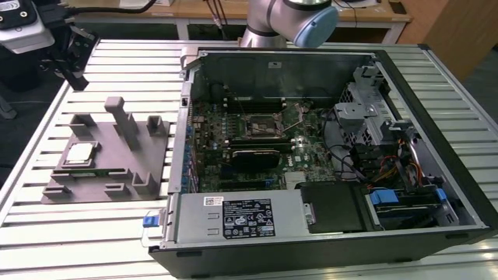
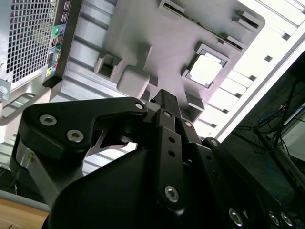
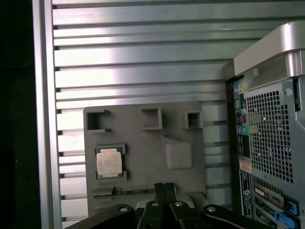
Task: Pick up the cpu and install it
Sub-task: 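Reach for the cpu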
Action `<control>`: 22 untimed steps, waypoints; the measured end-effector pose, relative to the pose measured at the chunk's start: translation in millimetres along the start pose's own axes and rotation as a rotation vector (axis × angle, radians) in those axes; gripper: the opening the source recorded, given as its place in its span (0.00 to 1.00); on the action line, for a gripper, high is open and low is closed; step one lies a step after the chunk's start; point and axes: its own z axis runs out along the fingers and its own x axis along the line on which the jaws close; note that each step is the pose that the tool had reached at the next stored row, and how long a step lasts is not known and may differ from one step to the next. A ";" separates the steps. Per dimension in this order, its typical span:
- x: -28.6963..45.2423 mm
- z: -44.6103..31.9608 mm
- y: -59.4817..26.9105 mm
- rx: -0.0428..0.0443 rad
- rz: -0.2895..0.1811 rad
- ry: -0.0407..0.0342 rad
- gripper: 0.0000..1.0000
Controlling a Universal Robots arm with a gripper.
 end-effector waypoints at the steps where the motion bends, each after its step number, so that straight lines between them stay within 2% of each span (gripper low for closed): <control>1: 1.2 0.8 -0.1 0.0000 0.000 -0.0001 0.11; 13: 15.7 9.2 -1.6 0.0000 0.000 0.0000 0.11; 22: 25.2 21.3 -2.8 0.0000 0.000 0.0000 0.11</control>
